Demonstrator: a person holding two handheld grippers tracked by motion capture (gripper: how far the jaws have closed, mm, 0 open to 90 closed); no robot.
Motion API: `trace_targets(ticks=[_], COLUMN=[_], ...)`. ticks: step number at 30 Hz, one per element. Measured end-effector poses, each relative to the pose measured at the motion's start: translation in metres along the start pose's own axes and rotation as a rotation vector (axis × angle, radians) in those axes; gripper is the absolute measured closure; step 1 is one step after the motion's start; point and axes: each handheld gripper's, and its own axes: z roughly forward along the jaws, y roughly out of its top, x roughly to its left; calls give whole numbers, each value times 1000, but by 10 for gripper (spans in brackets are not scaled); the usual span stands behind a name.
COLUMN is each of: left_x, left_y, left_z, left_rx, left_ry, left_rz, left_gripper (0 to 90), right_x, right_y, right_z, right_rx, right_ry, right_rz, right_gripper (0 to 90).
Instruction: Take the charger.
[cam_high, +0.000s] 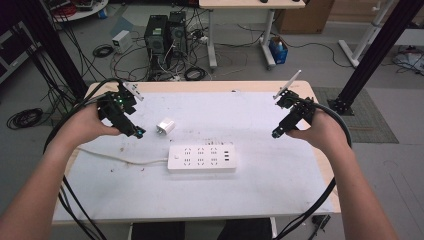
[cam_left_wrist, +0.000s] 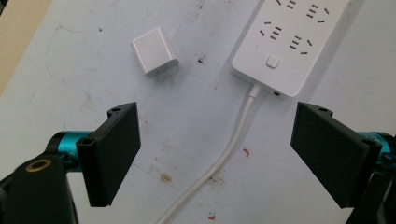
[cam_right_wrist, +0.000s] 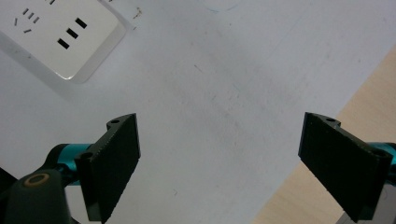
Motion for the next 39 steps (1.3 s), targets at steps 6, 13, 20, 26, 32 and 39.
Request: trace_targets(ticks=[6,13,20,26,32,39], left_x=[3,10,25,39,49,61], left_y=[3,15,29,33,34,38], left_z=[3,21,53,84,113,146], left_rx=[4,45,65,78,107,157], left_ry=[8,2,13,35,31,20], left_rz=[-5,-22,-115,-215,-285,-334], left_gripper=[160,160,160,160,160,161], right_x=[-1,-1,0,0,-3,-6], right_y=[-2,2,3,1,-3,-8], right_z=[0,3,6,8,9,9], right_rx=[2,-1,-23,-30,-38,-41], right_ry=[-1,-8,7,11,15,19], right_rz=[-5,0,6,3,14,19], right_gripper=[122,122,122,122,122,122])
